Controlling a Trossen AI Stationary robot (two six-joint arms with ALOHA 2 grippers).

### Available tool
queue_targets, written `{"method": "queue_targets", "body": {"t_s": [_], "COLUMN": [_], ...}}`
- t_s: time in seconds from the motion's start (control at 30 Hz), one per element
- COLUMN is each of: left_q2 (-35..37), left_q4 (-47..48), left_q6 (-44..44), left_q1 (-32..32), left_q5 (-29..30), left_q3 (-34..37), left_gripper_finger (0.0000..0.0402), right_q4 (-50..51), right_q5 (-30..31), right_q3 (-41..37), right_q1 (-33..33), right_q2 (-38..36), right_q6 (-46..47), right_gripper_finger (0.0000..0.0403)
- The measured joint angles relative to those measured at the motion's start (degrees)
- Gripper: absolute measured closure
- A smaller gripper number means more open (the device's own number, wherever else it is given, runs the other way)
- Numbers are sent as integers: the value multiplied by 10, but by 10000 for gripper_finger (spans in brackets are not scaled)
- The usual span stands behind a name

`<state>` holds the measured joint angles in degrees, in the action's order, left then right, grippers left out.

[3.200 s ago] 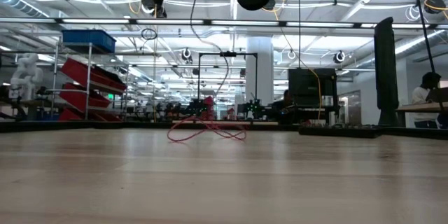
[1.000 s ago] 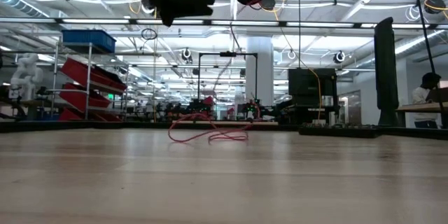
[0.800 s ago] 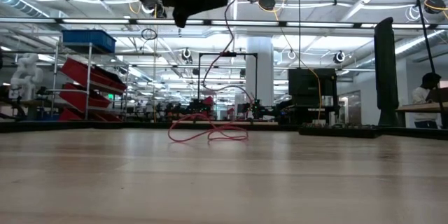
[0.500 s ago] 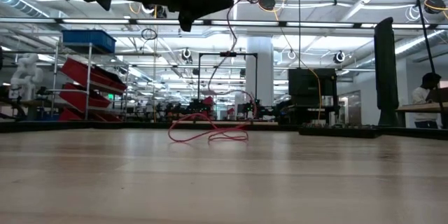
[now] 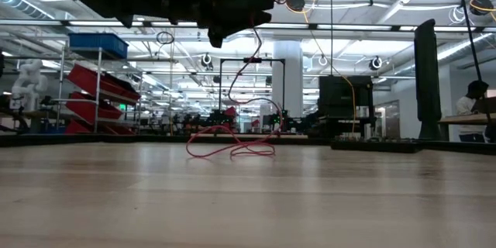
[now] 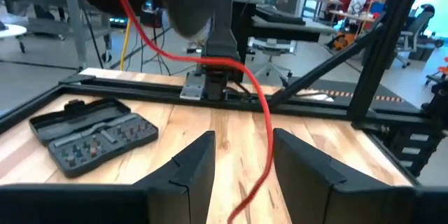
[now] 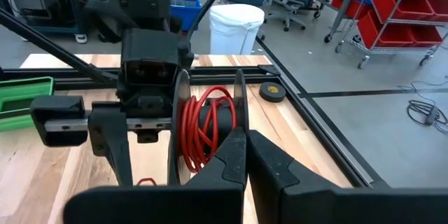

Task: Coil cords
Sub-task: Uncoil the red wire from the spool

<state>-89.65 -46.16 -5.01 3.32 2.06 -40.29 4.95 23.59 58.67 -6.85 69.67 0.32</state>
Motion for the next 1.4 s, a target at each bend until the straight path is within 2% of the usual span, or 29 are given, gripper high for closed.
{"method": "queue_targets", "body": {"t_s": [0.13, 0.3, 0.37, 0.57, 0.73, 0.87, 1.07, 1.23, 1.4], "left_q2": [0, 0, 0, 6, 46, 107, 224, 309, 351], "left_q4": [-2, -2, -2, 41, 151, 225, 344, 359, 341], "left_q6": [13, 14, 13, 13, 14, 24, 28, 25, 24], "left_q1": [2, 2, 1, -10, -29, -37, -36, -18, 14], "left_q5": [20, 27, 27, 38, 77, 107, 183, 188, 188], "left_q3": [0, 0, 0, 0, 0, 0, 0, 0, 0], "left_gripper_finger": [286, 375, 392, 398, 399, 400, 400, 401, 401], "right_q4": [0, 5, 11, 20, 25, 50, 86, 104, 106], "right_q5": [0, 0, 0, 1, 0, 4, 30, 64, 120], "right_q3": [0, 0, 0, 0, 0, 0, 0, 0, 0], "right_q1": [0, 0, 0, 0, -4, -5, -3, -3, -2], "right_q2": [0, 0, 0, 0, -5, -9, -7, -6, 8], "right_q6": [-1, -1, -1, 5, 9, 17, 35, 36, 35], "right_gripper_finger": [403, 403, 403, 403, 403, 403, 403, 403, 403]}}
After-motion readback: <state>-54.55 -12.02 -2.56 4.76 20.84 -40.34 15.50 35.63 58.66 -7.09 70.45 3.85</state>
